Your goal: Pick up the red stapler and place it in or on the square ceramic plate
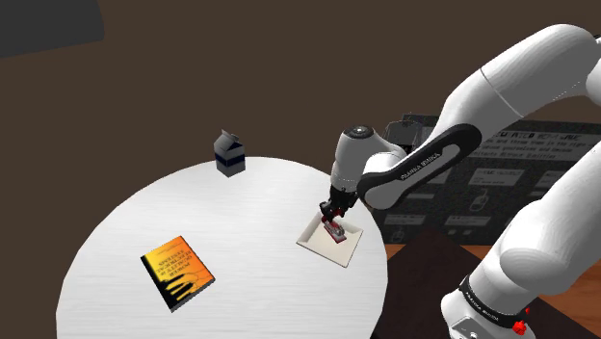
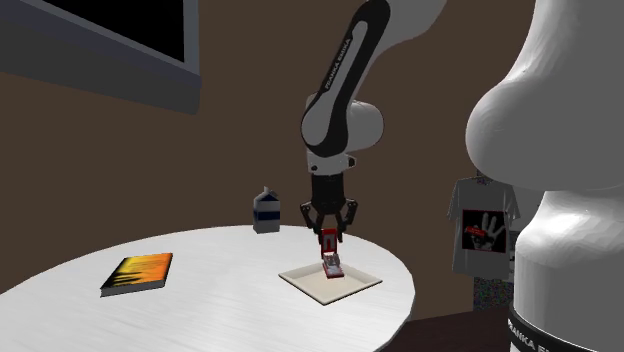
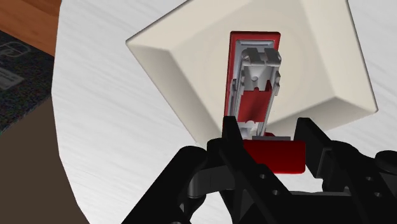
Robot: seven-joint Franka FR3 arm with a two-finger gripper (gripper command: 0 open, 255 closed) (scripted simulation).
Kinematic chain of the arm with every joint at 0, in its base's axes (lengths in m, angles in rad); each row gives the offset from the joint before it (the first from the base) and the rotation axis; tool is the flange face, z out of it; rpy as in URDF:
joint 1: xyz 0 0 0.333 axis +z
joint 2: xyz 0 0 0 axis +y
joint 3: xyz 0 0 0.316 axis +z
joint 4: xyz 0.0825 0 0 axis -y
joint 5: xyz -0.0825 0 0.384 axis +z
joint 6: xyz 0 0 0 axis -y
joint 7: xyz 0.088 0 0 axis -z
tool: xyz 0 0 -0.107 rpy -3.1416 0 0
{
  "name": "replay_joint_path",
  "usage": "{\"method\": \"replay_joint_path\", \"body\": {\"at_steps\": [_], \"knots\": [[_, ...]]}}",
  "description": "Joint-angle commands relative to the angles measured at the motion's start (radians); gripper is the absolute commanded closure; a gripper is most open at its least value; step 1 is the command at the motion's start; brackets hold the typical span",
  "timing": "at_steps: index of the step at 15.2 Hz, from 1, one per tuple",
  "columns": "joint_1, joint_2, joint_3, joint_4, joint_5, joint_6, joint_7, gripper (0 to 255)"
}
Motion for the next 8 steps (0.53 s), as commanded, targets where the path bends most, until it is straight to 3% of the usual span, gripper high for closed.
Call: {"method": "replay_joint_path", "body": {"at_steps": [1,8], "knots": [[-0.009,0.033,0.001,-0.002,-0.031,0.033,0.023,255],[-0.012,0.053,0.001,-0.003,-0.052,0.051,0.04,255]]}}
